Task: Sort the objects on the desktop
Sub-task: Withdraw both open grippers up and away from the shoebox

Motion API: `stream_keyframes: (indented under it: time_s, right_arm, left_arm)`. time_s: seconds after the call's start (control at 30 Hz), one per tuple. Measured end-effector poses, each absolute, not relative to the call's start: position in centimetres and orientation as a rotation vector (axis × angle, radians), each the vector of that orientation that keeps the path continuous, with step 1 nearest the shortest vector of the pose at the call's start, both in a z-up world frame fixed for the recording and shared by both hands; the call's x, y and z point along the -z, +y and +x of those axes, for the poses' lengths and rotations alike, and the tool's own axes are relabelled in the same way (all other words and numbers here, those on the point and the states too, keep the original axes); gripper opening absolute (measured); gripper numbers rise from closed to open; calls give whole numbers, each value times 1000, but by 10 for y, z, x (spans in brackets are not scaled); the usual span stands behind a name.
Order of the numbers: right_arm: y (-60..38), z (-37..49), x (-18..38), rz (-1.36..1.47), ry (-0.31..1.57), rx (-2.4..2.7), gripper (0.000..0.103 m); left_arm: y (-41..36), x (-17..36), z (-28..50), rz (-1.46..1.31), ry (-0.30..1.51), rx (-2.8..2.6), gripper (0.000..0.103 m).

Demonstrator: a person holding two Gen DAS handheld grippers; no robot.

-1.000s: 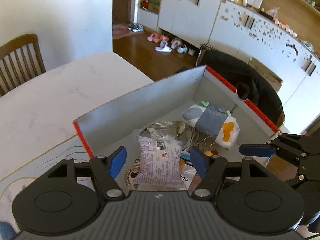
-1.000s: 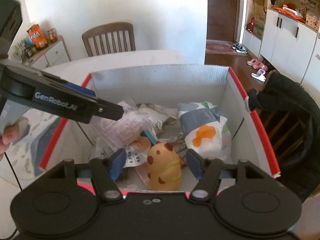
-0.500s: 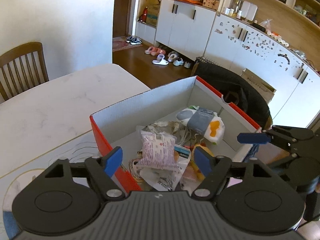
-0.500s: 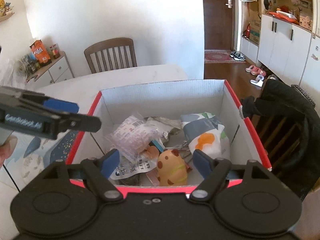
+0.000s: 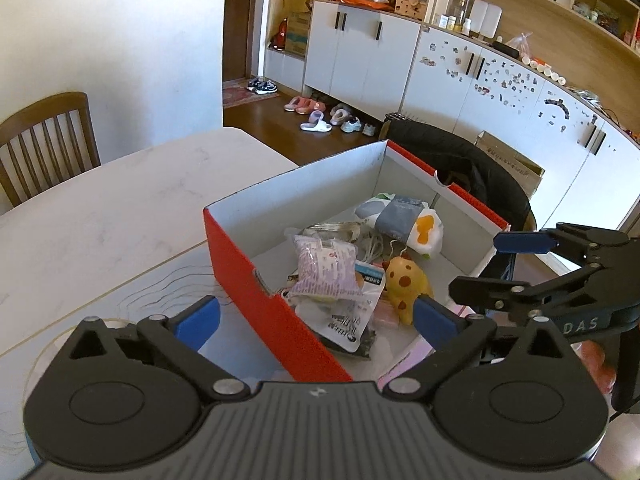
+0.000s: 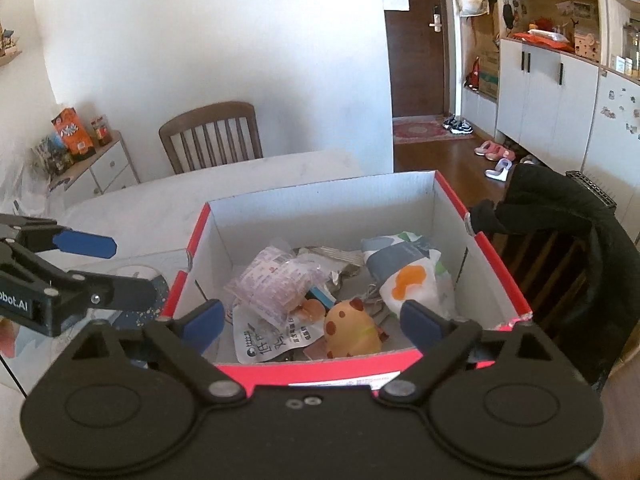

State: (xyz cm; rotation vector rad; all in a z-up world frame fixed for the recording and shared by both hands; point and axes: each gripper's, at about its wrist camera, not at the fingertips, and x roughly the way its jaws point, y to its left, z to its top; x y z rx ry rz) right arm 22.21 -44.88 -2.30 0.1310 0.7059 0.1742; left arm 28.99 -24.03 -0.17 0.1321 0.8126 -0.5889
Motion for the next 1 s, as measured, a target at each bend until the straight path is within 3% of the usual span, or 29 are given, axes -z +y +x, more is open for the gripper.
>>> stream_keyframes:
  time_s: [0.27,1.0]
  right_arm:
    - [-443,199,15,143,665,-146,101]
    - [-430,164,-1,164,612,-117,102]
  left_arm:
    - [-228,-1,278,123,804,606,103]
    - [-216,-10,236,151,761,627,103]
